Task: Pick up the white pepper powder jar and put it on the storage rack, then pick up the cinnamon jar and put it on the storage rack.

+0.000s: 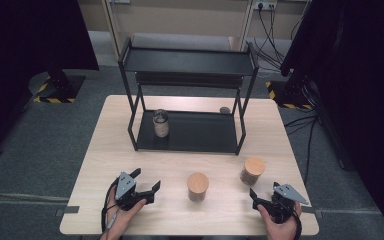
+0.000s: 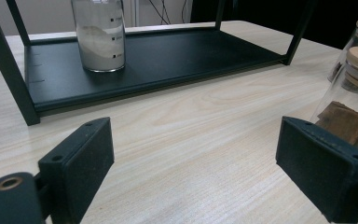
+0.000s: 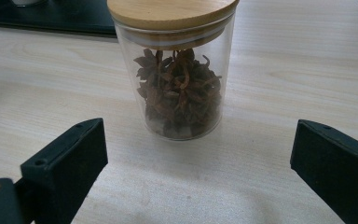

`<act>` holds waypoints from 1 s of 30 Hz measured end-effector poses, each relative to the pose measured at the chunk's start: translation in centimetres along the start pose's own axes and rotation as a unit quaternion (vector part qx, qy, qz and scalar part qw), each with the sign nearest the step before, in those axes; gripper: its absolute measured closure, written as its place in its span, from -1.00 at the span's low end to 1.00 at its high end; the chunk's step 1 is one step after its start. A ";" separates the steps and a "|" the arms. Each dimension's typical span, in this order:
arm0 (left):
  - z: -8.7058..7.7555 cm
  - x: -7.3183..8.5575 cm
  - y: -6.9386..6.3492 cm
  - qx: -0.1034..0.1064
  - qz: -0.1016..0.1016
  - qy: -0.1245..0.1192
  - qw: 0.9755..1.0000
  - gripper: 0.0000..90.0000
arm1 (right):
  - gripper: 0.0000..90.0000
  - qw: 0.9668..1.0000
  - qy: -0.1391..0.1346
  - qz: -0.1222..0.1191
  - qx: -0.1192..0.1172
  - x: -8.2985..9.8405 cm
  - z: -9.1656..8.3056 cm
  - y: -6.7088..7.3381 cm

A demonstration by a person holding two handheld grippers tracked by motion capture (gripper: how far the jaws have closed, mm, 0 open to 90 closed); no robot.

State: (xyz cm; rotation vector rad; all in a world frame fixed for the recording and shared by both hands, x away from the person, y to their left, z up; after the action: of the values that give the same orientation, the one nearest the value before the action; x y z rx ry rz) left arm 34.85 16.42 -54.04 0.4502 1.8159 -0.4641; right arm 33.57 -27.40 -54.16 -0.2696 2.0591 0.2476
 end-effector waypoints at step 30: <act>0.1 0.0 -0.1 0.004 0.005 0.006 1.000 -0.77 | -0.91 0.988 -0.031 -0.081 -0.128 -1.1 -0.5 8.1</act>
State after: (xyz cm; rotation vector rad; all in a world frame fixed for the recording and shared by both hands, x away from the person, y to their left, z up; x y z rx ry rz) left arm 34.90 16.26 -54.07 0.4689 1.8240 -0.4627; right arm 31.31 -19.76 -52.47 -0.5778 1.9316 0.4164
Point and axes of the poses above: each handheld gripper's, and its own axes: z roughly forward along the jaws, x roughly out of its underside, y roughly to its left, the point moved 4 cm from there along z, roughly forward along the jaws, and after that the axes turned 2 degrees about -y, right-handed, at the moved point
